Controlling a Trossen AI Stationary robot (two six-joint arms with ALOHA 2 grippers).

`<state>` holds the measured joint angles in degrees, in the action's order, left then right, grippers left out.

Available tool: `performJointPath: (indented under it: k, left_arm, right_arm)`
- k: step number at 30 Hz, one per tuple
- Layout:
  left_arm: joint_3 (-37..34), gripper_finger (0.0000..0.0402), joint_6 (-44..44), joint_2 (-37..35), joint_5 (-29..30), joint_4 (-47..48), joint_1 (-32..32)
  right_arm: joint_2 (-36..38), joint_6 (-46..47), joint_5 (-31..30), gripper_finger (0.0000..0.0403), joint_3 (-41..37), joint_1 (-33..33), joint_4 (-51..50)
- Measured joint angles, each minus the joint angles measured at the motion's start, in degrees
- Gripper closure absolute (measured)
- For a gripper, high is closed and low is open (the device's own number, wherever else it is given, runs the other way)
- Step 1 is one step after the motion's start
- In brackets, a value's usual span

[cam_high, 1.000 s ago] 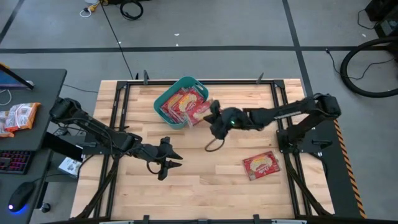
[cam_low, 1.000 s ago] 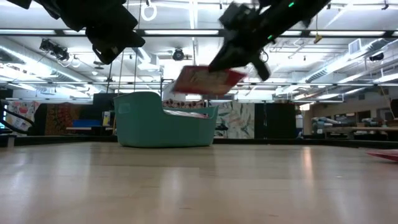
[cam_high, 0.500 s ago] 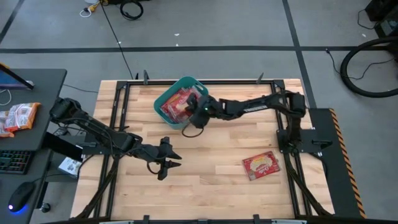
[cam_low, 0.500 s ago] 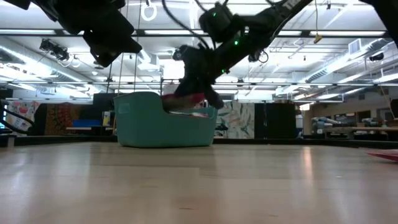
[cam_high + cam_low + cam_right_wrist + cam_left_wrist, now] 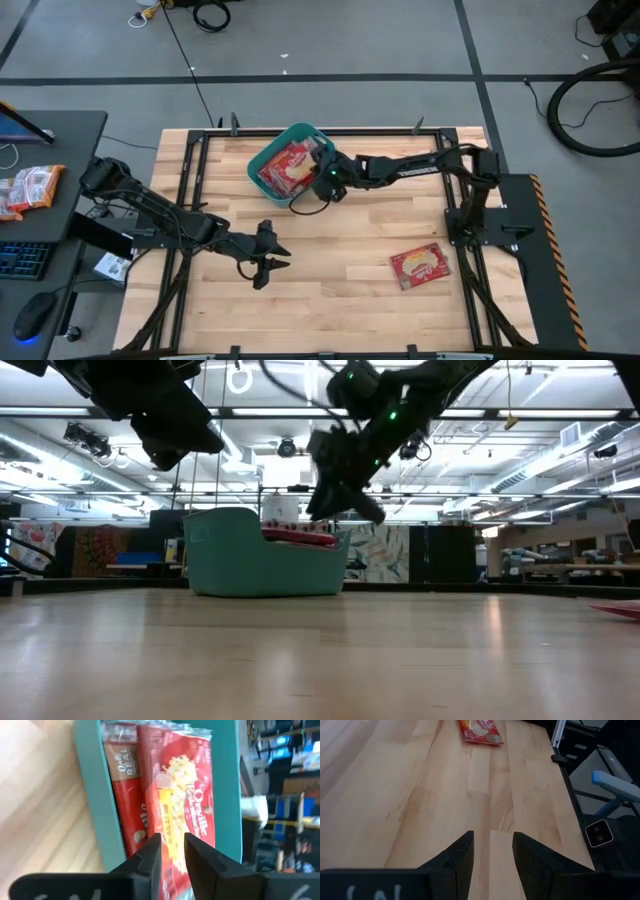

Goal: Sort popcorn bags into baskets
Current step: Put the red popcorn pack into the blue bin

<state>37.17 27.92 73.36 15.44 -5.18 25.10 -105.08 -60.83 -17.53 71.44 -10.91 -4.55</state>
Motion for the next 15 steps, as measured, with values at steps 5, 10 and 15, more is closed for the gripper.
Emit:
performJointPath:
  k: [5, 10, 15]
  left_arm:
    - [0.0, 0.0260, 0.0, 0.0, 0.8, -0.4, 0.0]
    - [0.0, 0.0260, 0.0, 0.0, 1.5, -0.4, 0.0]
    - [0.0, 0.0260, 0.0, 0.0, 2.3, -0.4, 0.0]
  right_arm:
    - [4.9, 10.1, -0.6, 0.0313, 0.0, 2.6, -8.0]
    - [8.1, 22.7, 3.7, 0.0312, 0.0, 6.8, -19.9]
    - [9.7, 34.9, 9.2, 0.0313, 0.0, 11.3, -32.4]
